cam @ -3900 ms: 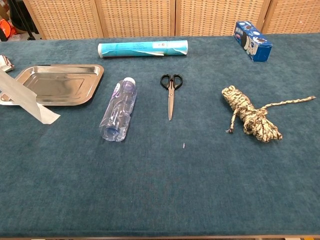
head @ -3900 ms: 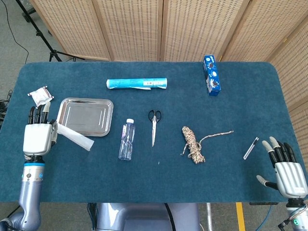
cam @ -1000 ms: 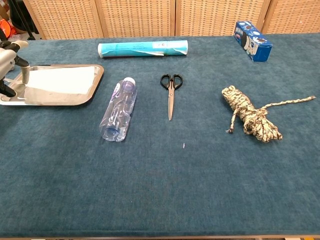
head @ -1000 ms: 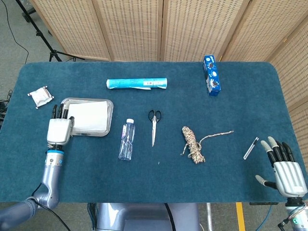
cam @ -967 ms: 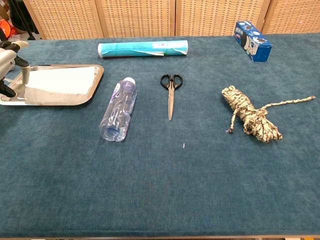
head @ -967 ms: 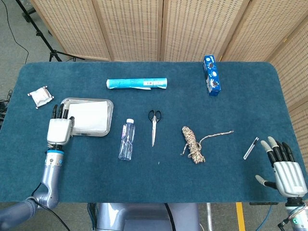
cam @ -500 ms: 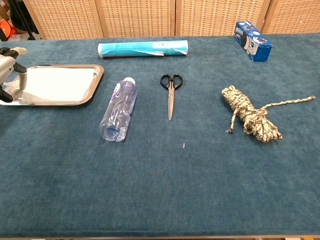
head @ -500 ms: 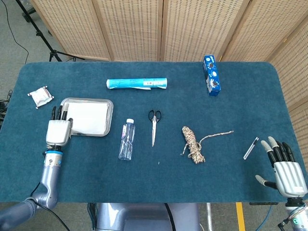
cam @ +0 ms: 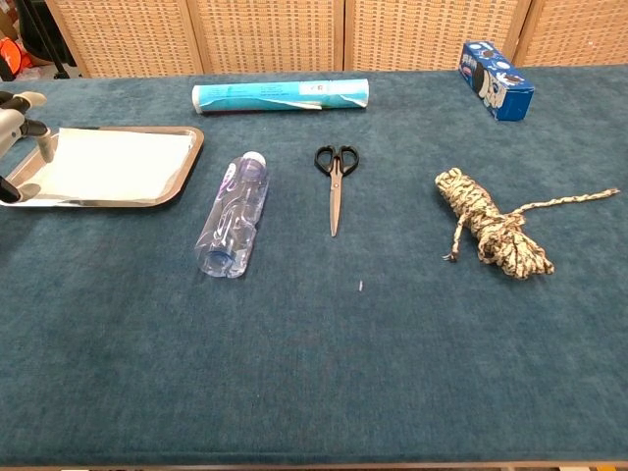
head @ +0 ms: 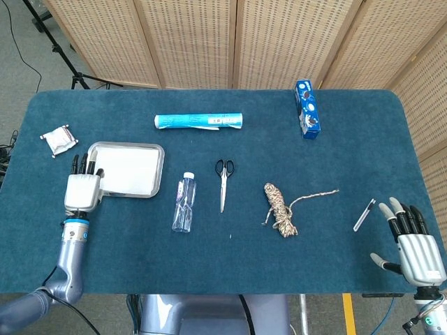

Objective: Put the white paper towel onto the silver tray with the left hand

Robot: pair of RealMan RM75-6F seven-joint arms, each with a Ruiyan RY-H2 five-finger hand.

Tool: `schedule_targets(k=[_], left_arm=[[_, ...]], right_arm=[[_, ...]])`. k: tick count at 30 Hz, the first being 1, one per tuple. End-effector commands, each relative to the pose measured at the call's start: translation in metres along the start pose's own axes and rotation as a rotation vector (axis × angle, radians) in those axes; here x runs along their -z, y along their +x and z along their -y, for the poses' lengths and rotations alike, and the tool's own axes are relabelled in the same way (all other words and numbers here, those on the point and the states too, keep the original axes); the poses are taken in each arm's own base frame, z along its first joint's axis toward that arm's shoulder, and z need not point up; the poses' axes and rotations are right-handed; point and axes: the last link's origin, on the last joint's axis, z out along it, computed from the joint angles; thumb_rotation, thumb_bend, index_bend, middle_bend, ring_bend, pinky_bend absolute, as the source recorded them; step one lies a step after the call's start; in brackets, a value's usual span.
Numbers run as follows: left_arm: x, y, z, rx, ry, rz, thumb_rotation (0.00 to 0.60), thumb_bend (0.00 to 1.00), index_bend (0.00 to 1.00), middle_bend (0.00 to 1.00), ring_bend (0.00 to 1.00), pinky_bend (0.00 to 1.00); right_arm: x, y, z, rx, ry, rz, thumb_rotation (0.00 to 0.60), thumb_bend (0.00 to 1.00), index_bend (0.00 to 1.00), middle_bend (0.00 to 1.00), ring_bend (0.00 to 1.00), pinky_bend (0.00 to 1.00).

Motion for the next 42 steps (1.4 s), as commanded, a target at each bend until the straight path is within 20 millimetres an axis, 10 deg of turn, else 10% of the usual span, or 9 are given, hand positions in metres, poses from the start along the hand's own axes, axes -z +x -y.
schedule_targets(k=[1, 17, 27, 42], left_arm=[[0.0, 0.002, 0.0, 0.001, 0.0, -0.001, 0.6, 0.3, 0.42, 0.0, 0.0, 0.0], [0.009, 0.036, 0.0, 0.184, 0.014, -0.01, 0.6, 0.29, 0.4, 0.0, 0.0, 0.0], [0.051, 0.075, 0.02, 0.294, 0.021, -0.017, 0.6, 0.28, 0.37, 0.0, 0.0, 0.0], [0.066, 0.072, 0.04, 0.353, 0.006, 0.112, 0.6, 0.37, 0.36, 0.0, 0.0, 0.0]], right_arm=[[0.0, 0.0, 0.0, 0.0, 0.0, -0.002, 0.6, 0.0, 0.09, 0.0, 0.0, 0.0], [0.0, 0.0, 0.0, 0.0, -0.001, -0.001, 0.6, 0.0, 0.09, 0.0, 0.0, 0.0], [0.001, 0.0, 0.0, 0.0, -0.001, -0.002, 0.6, 0.0, 0.09, 0.0, 0.0, 0.0], [0.001, -0.002, 0.003, 0.009, 0.005, 0.012, 0.6, 0.0, 0.09, 0.0, 0.0, 0.0]])
